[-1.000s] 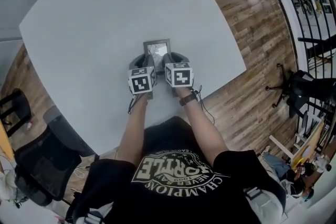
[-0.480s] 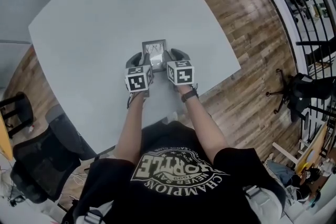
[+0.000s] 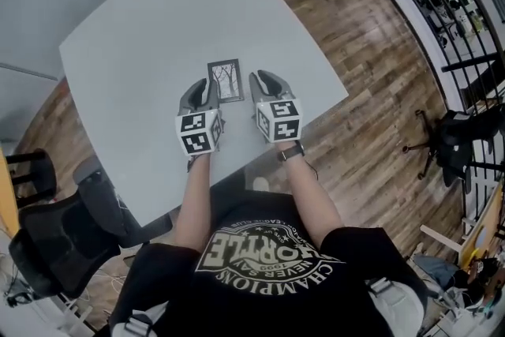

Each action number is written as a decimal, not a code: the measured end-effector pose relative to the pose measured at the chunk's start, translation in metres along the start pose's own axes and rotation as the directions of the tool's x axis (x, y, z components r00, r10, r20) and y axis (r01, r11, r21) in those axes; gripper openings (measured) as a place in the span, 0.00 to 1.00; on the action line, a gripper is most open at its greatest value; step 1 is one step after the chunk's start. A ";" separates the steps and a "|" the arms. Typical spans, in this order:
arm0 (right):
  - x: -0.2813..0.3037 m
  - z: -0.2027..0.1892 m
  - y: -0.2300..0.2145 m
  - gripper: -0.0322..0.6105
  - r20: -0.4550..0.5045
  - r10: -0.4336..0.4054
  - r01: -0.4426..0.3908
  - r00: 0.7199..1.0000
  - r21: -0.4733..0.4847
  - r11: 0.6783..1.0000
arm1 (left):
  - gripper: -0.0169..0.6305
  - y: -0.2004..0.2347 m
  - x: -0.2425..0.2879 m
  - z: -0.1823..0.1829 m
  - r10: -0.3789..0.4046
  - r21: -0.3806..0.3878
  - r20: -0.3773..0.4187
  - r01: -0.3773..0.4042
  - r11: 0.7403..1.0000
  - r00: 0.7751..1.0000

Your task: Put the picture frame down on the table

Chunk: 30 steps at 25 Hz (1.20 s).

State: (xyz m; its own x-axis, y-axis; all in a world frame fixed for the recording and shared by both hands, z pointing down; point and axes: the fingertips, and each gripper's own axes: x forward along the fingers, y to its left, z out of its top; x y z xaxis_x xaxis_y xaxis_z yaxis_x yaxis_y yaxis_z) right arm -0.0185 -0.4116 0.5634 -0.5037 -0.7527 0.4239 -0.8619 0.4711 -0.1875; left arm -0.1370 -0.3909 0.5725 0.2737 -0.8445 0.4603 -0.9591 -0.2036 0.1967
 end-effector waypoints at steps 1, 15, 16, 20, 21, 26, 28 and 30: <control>-0.013 0.006 0.001 0.16 0.024 0.005 -0.004 1.000 -0.006 1.000 | 0.15 -0.009 -0.011 0.007 0.004 0.011 0.029 -0.005 1.000 1.000; -0.179 0.060 0.032 0.05 0.300 0.060 -0.016 0.952 -0.148 0.989 | 0.04 -0.113 -0.150 0.055 0.001 0.074 0.320 -0.026 0.997 0.948; -0.188 0.061 0.034 0.05 0.311 0.061 -0.014 0.949 -0.150 0.989 | 0.04 -0.120 -0.157 0.055 -0.004 0.080 0.327 -0.024 0.997 0.945; -0.220 0.058 0.038 0.05 0.335 0.062 -0.009 0.940 -0.156 0.988 | 0.04 -0.141 -0.182 0.050 -0.013 0.103 0.347 -0.024 0.994 0.938; -0.226 0.057 0.041 0.05 0.339 0.063 -0.010 0.938 -0.157 0.987 | 0.04 -0.143 -0.189 0.048 -0.013 0.104 0.353 -0.026 0.994 0.936; -0.245 0.046 0.046 0.05 0.354 0.056 0.000 0.934 -0.155 0.988 | 0.04 -0.148 -0.210 0.036 -0.004 0.099 0.378 -0.036 0.994 0.926; -0.248 0.041 0.048 0.05 0.354 0.047 0.007 0.934 -0.152 0.988 | 0.04 -0.148 -0.216 0.030 -0.001 0.095 0.383 -0.038 0.995 0.924; -0.251 0.037 0.053 0.05 0.354 0.043 0.011 0.934 -0.148 0.989 | 0.04 -0.145 -0.222 0.027 0.005 0.090 0.388 -0.043 0.995 0.922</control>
State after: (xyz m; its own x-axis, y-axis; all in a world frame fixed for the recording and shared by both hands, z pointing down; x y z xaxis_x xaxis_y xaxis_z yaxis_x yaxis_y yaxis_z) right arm 0.0603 -0.2152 0.4145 -0.5281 -0.8459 0.0742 -0.8492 0.5258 -0.0493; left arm -0.0607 -0.1872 0.4183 0.2197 -0.9715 0.0894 -0.9726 -0.2110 0.0978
